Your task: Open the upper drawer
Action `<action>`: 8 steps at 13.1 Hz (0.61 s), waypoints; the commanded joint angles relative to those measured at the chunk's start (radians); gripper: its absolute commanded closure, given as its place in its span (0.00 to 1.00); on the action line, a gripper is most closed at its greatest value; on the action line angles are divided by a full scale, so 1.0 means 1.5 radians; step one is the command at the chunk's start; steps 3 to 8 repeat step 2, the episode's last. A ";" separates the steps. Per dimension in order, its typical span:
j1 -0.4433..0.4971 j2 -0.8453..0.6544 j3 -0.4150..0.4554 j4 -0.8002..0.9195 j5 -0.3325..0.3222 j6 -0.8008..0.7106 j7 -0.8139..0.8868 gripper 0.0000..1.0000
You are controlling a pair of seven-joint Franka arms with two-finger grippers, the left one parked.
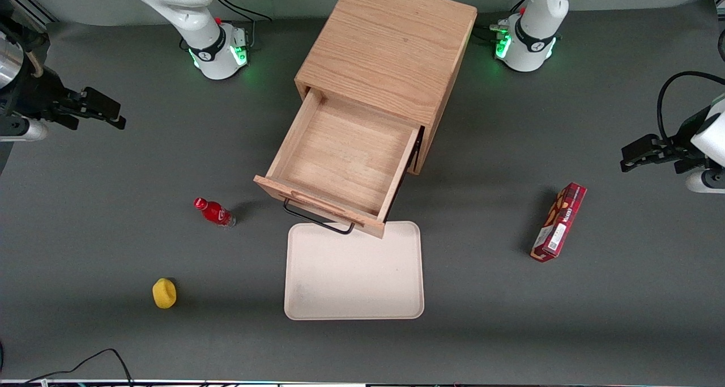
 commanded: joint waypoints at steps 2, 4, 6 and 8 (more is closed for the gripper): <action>-0.003 0.003 0.004 -0.027 -0.026 0.055 0.012 0.00; -0.003 0.003 0.004 -0.027 -0.026 0.055 0.012 0.00; -0.003 0.003 0.004 -0.027 -0.026 0.055 0.012 0.00; -0.003 0.003 0.004 -0.027 -0.026 0.055 0.012 0.00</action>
